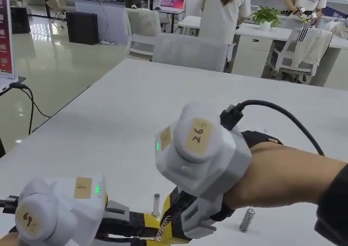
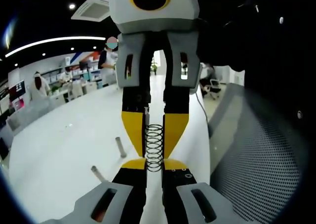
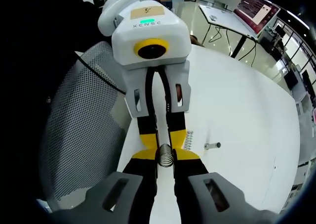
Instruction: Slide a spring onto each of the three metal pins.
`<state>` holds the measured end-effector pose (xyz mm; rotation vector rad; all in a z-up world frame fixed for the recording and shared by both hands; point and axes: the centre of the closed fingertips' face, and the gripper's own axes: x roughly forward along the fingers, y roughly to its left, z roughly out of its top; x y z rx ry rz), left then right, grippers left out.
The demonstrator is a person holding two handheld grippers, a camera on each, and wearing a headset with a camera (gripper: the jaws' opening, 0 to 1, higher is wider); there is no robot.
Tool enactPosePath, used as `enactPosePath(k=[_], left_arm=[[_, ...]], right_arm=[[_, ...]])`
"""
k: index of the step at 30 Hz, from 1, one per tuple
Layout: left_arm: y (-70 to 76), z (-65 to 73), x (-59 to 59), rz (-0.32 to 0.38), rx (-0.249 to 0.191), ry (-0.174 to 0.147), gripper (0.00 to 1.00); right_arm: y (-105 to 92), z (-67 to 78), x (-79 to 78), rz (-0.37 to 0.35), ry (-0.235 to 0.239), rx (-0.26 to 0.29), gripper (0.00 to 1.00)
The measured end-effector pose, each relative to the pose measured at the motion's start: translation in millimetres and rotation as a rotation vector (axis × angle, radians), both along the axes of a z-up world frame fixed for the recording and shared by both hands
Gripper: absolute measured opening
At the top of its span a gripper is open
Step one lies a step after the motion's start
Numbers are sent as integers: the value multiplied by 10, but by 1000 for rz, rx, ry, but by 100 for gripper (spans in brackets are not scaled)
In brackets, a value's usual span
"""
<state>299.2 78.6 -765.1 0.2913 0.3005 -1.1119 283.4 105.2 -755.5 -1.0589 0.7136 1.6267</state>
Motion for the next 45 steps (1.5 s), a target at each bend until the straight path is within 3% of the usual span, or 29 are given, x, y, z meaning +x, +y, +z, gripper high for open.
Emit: enactPosePath(k=[12,27,45], left_arm=[[9,9,20,11,-12,7,3],[53,25,62,45,-36,24,12],[258,-64,68,129,-62,56,20]], right_arm=[[10,-3,18,-9,-8,-8,8],[-63,34,128,-43,-18,-6,8],[-305,37,357,-108,-43,-34,8]])
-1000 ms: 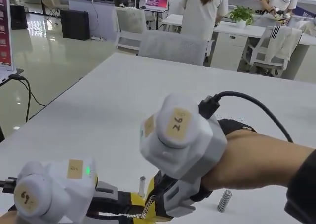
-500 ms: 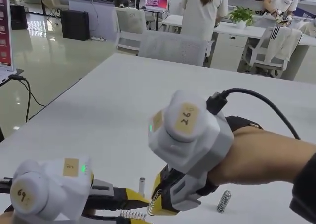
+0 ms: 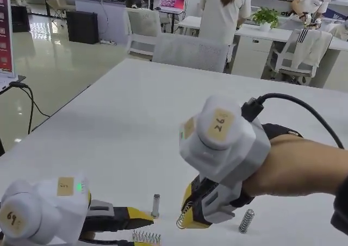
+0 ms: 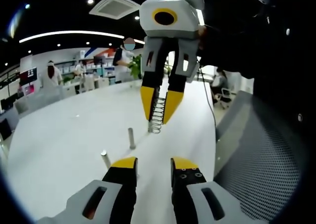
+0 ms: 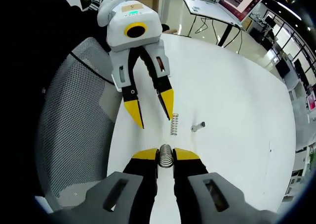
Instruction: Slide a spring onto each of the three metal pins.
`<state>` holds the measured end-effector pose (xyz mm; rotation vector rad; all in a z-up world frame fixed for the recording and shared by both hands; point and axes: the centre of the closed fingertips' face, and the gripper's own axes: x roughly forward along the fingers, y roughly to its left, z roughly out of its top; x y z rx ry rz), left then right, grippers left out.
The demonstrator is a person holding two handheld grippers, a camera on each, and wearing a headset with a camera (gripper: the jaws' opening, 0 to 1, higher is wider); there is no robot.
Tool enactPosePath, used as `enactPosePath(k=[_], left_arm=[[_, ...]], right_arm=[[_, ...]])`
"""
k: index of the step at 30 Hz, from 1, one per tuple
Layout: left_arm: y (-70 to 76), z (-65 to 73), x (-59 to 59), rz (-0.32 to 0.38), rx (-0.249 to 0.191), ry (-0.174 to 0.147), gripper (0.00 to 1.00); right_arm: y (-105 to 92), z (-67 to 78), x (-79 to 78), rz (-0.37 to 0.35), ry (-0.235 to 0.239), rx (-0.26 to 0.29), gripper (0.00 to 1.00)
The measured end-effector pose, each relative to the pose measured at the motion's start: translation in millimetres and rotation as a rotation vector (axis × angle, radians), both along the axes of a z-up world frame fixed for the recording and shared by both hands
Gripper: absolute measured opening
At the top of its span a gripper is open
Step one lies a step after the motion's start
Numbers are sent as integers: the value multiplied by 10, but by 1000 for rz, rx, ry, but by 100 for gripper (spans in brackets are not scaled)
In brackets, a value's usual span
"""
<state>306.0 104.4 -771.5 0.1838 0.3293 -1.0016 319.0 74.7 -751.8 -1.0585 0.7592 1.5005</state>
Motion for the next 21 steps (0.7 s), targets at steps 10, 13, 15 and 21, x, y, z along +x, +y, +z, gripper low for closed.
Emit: enactPosePath(k=[10,13,15,21], left_arm=[[114,-36,-3,52,-17,12,25],[136,-51,-14,65,-23,18,26],[144,-57,-23,70,-24,20,27],[161,-48,-23,87,-34,21,28]], right_arm=[[-131,30,205,-51,-17,-5,8],[-172,39,269,-65,-27,-10,8],[-208,37,322,-74,-39,-17,8],[-299,19,469,-105,-59,-28,8]])
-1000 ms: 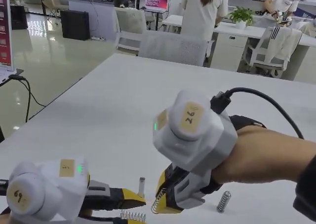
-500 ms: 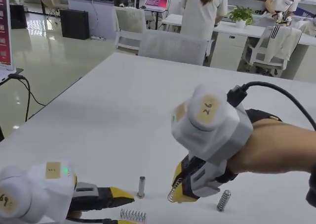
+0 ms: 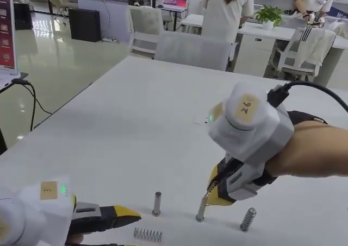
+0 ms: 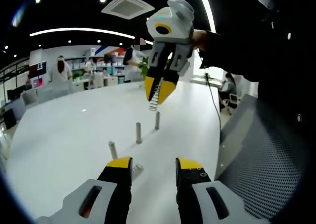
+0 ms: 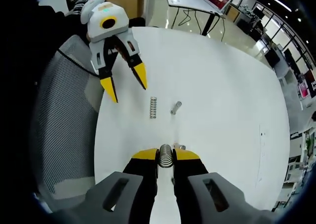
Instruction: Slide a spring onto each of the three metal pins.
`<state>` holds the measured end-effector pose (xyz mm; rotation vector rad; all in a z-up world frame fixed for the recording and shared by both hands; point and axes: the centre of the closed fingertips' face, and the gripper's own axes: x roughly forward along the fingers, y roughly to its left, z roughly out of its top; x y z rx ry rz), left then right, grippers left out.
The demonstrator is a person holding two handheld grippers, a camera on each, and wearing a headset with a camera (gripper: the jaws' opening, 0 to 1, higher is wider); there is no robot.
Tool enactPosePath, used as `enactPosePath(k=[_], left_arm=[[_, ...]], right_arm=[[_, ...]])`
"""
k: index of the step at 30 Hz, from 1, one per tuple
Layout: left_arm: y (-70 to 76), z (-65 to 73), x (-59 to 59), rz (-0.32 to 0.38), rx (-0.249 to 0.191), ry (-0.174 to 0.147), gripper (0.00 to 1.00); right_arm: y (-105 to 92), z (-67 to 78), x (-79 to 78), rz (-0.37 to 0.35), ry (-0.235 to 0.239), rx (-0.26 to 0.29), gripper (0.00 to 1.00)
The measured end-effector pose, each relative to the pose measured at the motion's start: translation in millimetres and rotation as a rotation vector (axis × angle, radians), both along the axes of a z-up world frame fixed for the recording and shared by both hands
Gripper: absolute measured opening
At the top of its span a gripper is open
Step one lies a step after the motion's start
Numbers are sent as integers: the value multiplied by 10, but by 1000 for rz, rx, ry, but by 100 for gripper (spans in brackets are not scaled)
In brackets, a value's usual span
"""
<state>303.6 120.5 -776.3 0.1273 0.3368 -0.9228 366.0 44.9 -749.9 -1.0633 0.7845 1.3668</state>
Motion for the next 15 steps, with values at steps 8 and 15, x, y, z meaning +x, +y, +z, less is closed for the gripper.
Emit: enactPosePath(k=[8,15], left_arm=[[-6,4,-12,6,-5,0,30],[2,-17,-21,13,-7,6,31]], right_arm=[[-23,-98,140,-33,-8,-6,8],[-10,-208,234,-51,-12,-12,8]])
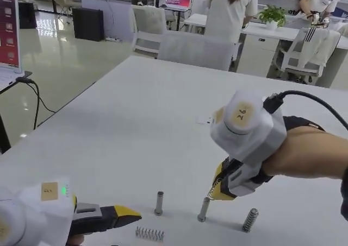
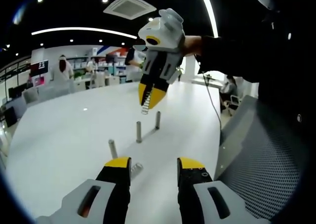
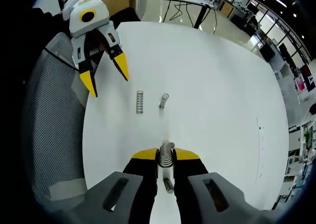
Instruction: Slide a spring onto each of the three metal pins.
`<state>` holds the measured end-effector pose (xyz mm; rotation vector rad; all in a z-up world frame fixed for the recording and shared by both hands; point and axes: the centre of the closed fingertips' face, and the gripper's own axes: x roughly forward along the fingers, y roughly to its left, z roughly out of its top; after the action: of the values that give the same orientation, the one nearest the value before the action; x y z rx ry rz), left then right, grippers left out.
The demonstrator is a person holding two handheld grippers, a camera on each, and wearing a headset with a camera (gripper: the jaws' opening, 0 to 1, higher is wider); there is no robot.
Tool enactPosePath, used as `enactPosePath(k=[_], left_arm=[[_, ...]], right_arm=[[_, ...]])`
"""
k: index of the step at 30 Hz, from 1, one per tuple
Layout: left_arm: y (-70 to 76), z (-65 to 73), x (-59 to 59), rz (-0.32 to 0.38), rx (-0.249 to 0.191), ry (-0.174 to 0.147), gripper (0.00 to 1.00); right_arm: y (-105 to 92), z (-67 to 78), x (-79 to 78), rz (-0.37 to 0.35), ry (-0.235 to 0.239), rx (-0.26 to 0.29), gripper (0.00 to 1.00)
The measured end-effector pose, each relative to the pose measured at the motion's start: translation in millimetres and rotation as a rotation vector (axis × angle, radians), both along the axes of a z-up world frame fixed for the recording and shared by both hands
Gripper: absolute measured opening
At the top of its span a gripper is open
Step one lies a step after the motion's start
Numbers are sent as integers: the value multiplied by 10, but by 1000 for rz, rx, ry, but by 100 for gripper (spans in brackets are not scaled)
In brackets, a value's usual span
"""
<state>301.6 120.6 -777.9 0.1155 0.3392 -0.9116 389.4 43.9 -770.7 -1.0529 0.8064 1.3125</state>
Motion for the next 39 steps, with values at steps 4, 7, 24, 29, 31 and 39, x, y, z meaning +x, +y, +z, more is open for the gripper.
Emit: enactPosePath(k=[4,7,24,29,31,39], left_arm=[[14,4,10,6,-3,0,32],[30,4,20,13,-5,1,34],[69,4,29,37,-4,4,45],[80,-1,31,39,1,3,48],[82,-1,35,41,0,1,49],[90,-1,48,43,4,-7,51]], right_arm=[[4,-46,27,-5,3,-2,8],[6,-70,56,-9,3,-3,9],[19,-176,115,-15,12,-13,9],[24,-199,125,-15,17,-18,9],[28,-204,124,-15,20,-17,9],[25,-248,135,-15,28,-29,9]])
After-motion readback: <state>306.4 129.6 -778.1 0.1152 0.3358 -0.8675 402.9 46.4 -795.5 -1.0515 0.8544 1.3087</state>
